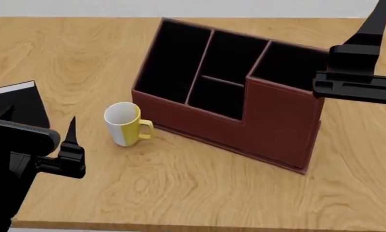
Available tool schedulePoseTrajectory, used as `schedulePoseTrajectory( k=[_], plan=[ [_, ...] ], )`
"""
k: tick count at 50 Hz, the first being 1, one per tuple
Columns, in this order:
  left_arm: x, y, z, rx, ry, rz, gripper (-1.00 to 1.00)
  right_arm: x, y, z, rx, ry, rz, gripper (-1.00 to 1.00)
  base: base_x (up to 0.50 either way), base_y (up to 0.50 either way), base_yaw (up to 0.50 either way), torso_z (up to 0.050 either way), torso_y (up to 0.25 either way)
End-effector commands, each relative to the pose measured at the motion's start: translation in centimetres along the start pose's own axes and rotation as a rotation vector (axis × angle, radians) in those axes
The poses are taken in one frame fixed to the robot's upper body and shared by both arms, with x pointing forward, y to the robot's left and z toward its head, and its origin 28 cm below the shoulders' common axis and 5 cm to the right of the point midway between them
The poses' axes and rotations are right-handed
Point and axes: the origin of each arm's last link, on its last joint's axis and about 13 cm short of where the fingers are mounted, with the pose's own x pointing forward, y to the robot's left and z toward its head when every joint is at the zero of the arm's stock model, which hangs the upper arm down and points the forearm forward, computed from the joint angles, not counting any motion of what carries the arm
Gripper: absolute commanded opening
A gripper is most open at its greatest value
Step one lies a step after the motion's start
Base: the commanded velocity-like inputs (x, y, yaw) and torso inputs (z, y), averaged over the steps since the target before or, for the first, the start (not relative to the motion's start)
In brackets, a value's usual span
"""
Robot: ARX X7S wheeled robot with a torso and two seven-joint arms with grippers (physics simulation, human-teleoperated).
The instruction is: Pick up the book and place it in the back compartment of the caddy.
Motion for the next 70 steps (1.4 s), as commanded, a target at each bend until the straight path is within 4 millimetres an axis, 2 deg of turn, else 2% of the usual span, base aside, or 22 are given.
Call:
schedulePoseTrajectory(
  k=[1,41,70],
  plan=[
    [0.19,0.05,-0.10,-0.028,-0.013,-0.005,1.00,0.14,-0.13,-0.04,0.011,-0.002,-0.011,1.00,0.28,0.09,0.00,0.000,0.000],
    [0.25,-0.05,0.02,-0.026,-0.016,-0.015,1.00,0.05,-0.35,-0.09,0.017,-0.002,-0.022,1.00,0.28,0.12,0.00,0.000,0.001],
    [0.27,-0.05,0.28,-0.038,-0.035,-0.017,1.00,-0.09,-0.42,-0.27,0.026,0.000,-0.020,1.00,0.28,0.00,0.00,0.000,0.001]
  ],
)
